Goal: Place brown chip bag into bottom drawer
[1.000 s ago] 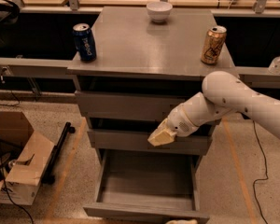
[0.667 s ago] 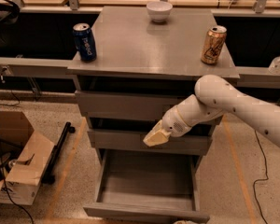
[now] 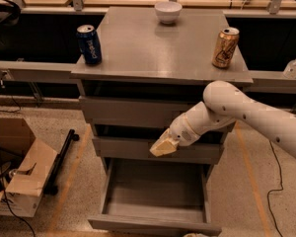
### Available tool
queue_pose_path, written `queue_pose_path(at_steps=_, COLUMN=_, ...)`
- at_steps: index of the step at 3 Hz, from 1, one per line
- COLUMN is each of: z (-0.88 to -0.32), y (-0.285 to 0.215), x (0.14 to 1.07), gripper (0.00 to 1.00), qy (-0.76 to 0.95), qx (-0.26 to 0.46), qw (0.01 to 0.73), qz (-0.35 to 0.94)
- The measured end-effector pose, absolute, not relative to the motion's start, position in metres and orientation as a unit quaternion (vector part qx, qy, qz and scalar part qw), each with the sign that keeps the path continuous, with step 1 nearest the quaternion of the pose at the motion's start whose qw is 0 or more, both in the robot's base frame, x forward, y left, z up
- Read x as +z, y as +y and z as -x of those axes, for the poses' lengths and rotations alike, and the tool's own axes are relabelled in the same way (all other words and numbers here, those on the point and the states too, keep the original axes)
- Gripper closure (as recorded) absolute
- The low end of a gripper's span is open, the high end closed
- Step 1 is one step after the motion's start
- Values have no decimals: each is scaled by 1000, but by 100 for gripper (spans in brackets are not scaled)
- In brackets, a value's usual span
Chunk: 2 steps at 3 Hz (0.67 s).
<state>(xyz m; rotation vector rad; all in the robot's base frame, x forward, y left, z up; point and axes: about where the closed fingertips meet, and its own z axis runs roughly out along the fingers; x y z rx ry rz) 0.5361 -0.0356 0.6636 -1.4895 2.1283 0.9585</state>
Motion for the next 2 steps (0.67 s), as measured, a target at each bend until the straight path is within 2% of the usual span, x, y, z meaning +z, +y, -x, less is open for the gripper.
queue_pose_path(at_steps=2, z=-535, y=-32, x=661, gripper=15, qy=754, qx=343, qw=182, qz=530)
